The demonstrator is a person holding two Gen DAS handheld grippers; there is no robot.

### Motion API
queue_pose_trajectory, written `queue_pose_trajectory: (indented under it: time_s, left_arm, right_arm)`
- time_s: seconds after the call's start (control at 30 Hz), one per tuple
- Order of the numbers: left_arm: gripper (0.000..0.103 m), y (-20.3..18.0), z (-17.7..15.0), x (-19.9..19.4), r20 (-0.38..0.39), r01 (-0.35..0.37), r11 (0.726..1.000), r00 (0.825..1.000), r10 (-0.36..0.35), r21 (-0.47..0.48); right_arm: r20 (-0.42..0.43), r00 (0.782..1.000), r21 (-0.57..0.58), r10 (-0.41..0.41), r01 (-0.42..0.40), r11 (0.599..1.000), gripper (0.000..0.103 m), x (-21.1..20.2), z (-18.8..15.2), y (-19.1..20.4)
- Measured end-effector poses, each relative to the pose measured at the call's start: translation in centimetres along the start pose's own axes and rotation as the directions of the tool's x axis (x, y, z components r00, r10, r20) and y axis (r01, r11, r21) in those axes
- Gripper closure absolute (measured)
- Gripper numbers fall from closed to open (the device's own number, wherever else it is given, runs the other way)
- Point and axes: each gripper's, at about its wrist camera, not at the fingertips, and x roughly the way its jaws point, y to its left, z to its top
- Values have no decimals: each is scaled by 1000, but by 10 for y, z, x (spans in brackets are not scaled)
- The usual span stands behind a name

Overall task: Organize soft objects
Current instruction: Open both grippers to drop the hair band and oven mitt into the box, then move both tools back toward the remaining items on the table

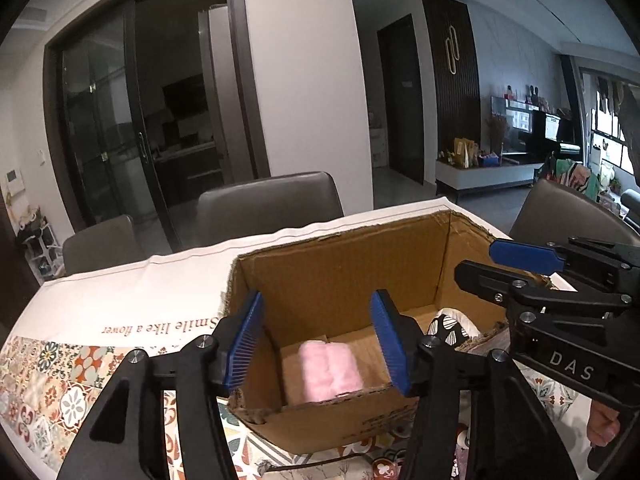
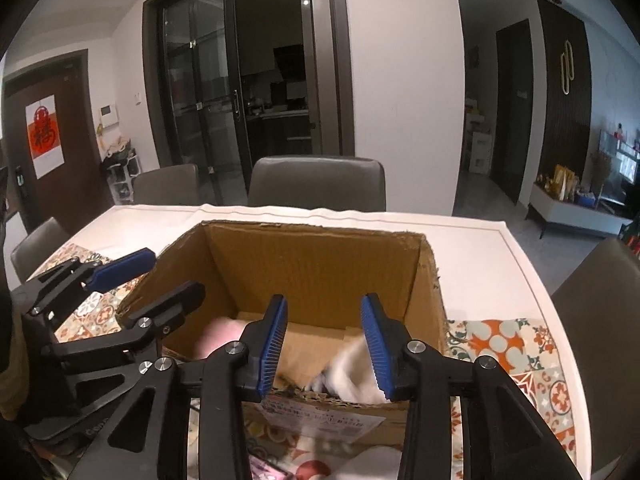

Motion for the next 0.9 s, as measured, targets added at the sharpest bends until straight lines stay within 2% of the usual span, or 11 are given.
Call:
queue_pose_trajectory:
  time_s: [0.33,0.57,0.67,0.9]
  left_arm:
    - [44,5,-1,-32,43,-11,1000,999,11,-9]
    - [42,9,-6,-59,76,-7,1000,997,9,-25]
    - [42,10,-9,-67,77,-4,999,997,7,-36]
    - [42,15,-20,-84,80,0,999,997,5,-55]
  right_arm:
    - [2,999,30,-46,46,998,63,-26,-4,1]
    - [48,997,42,-57,55,998,62,-57,-7,9]
    - [70,995,40,-65,63,997,55,-70,-9,15]
    - [109,990,35,-93,89,995,55,-94,-16,27]
